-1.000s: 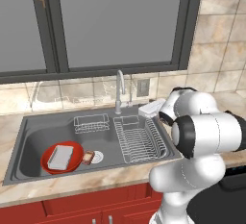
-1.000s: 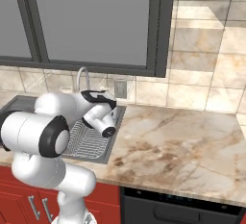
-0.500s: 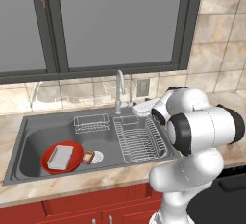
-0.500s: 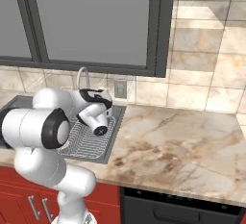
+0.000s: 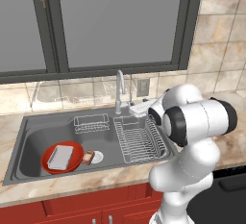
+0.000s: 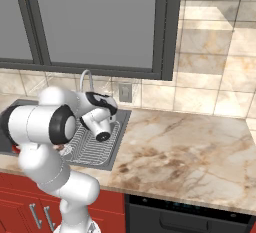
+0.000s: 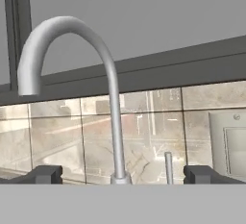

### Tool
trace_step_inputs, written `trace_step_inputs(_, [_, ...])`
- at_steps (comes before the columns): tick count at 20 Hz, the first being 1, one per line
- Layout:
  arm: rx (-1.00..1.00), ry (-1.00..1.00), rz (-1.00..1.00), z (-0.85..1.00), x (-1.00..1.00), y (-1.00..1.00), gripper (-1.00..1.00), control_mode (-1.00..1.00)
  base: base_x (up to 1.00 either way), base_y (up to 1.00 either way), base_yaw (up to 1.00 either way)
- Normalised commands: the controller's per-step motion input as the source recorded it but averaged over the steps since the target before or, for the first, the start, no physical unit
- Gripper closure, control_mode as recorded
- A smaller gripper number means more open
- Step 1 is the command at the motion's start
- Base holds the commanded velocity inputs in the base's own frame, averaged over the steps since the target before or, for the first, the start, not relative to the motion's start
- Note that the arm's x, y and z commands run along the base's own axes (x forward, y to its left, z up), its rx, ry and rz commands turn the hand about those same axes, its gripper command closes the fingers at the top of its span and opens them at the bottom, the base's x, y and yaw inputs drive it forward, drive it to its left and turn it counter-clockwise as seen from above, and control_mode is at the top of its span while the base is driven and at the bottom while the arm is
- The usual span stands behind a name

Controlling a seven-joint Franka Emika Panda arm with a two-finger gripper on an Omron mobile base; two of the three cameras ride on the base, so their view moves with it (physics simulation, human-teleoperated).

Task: Pick the bowl and tupperware and place them in the sink. Then turn on the water.

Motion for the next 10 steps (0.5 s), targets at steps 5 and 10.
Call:
trace_step_inputs(5, [0.0, -0.06, 0.0, -0.05, 0.18, 0.0, -1.0, -1.0, 0.0, 0.0, 0.0])
trace_step_inputs(10, [0.0, -0.03, -0.02, -0.03, 0.22, -0.01, -1.0, -1.0, 0.0, 0.0, 0.0])
